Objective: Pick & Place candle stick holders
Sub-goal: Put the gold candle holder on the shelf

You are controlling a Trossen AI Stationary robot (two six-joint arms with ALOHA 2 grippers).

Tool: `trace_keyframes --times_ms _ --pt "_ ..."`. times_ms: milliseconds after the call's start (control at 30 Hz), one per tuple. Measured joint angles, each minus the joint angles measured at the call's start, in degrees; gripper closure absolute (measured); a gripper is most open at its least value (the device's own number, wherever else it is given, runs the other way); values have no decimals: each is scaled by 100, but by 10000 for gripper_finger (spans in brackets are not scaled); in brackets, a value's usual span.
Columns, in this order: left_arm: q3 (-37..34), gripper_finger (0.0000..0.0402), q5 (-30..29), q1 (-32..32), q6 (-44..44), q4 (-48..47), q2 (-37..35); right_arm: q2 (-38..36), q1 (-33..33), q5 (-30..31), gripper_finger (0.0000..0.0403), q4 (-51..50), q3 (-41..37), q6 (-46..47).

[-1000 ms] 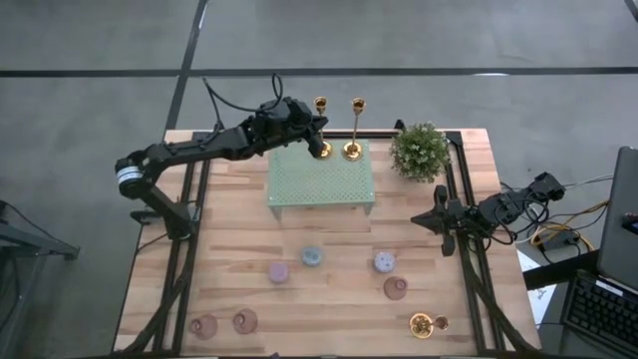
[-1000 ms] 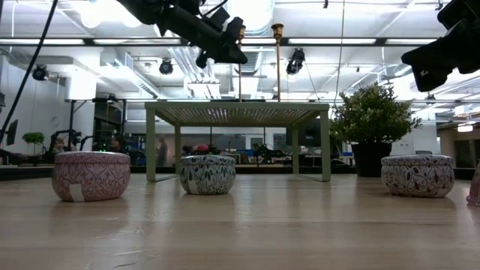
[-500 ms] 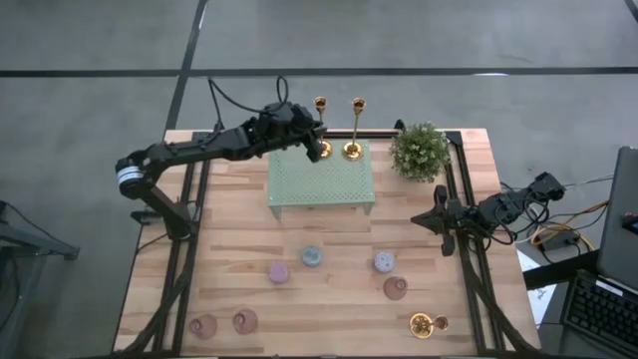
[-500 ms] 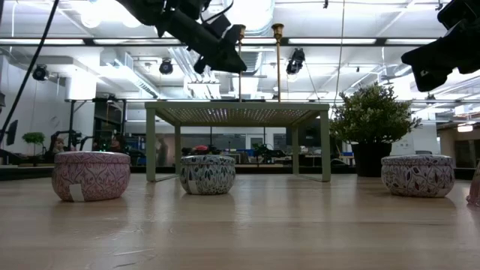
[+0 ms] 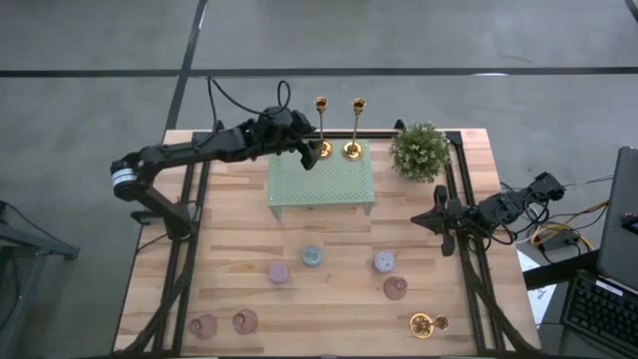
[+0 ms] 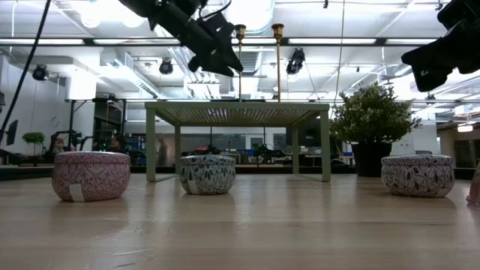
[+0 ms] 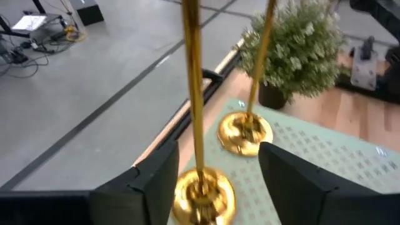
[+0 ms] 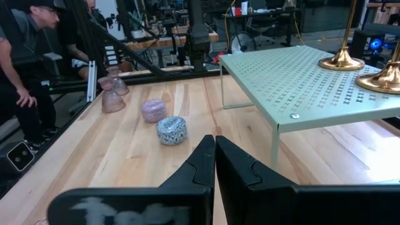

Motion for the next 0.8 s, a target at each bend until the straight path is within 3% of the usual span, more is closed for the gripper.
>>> trace_keyframes --times_ms 200,433,600,800 --pt "0 142 2 -228 145 -536 -320 0 0 0 394 0 0 0" --pt "-154 140 5 -858 255 -915 -712 0 0 0 394 0 0 -1" --pt "-486 140 10 -1640 324 -1009 -959 0 -4 0 394 0 0 0" --pt "-1353 149 -50 -2693 715 -543 -1433 0 -2 0 394 0 0 0"
